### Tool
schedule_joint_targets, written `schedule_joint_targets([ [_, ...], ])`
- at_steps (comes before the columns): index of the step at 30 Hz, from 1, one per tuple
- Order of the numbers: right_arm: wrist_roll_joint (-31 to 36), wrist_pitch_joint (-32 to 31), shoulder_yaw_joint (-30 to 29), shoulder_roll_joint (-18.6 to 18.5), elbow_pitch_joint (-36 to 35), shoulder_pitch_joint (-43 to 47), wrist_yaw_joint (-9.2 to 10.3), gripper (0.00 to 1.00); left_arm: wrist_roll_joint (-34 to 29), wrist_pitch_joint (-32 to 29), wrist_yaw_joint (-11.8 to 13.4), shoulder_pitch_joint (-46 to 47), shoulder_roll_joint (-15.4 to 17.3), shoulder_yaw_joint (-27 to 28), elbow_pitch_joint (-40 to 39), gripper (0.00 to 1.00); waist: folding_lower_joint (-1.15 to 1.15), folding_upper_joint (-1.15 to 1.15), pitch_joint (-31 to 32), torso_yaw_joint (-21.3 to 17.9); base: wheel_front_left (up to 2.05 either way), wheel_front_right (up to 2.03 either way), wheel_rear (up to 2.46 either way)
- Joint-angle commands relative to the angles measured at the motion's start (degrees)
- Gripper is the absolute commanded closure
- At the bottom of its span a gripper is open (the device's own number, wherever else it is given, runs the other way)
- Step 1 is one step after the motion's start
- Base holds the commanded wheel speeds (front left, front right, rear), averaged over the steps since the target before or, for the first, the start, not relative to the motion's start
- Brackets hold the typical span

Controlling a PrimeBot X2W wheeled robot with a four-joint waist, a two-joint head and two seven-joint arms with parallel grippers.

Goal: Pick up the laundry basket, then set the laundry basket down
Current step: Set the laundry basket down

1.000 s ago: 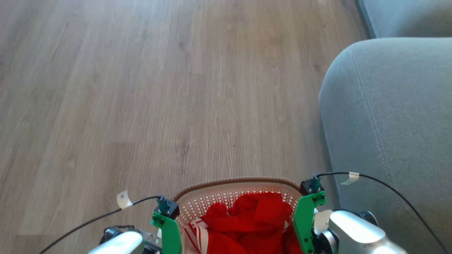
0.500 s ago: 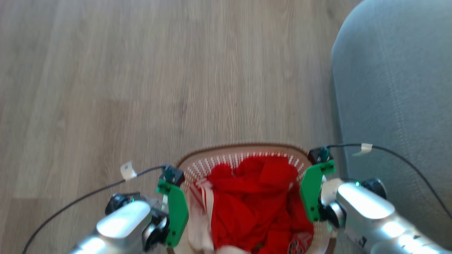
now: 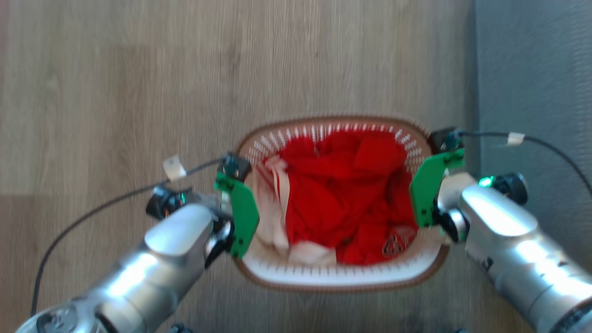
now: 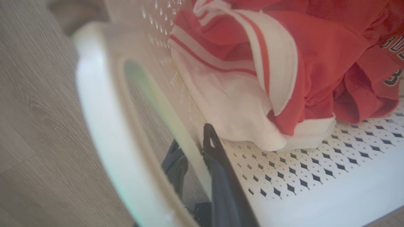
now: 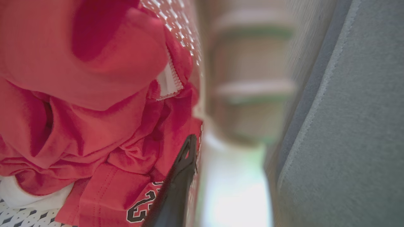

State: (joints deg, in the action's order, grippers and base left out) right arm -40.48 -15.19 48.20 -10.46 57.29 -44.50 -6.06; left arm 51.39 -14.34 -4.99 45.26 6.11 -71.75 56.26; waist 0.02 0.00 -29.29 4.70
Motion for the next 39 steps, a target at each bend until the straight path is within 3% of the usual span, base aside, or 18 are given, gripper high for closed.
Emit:
schedule_joint_targets([
  [1, 1.9, 2.1, 1.3, 2.0, -1.3, -0.9, -1.43, 1.00, -2.1, 1.4, -2.0, 3.4, -2.2, -0.5, -1.0, 1.00, -0.02, 0.00, -5.4, 0.7, 0.00, 0.00, 0.00],
  [7, 3.1, 5.9, 0.1, 2.4, 1.6, -3.4, -1.43, 1.00, -3.5, 5.2, -2.0, 8.0, -3.2, -0.7, 3.2, 1.00, -0.02, 0.00, -12.0, 1.7, 0.00, 0.00, 0.00],
  [17, 3.3, 11.0, -1.8, 3.4, 5.2, -7.1, -1.43, 1.00, -2.7, 5.3, -2.0, 11.2, -3.2, -1.1, 2.1, 1.00, -0.02, 0.00, -19.4, 1.4, 0.00, 0.00, 0.00],
  [39, 5.4, 16.9, -1.4, 5.5, 14.7, -12.8, -1.43, 1.00, -3.8, 8.0, 0.5, 13.9, -3.2, -1.6, 1.4, 1.00, -0.02, 0.00, -25.1, 2.1, 0.00, 0.00, 0.00],
])
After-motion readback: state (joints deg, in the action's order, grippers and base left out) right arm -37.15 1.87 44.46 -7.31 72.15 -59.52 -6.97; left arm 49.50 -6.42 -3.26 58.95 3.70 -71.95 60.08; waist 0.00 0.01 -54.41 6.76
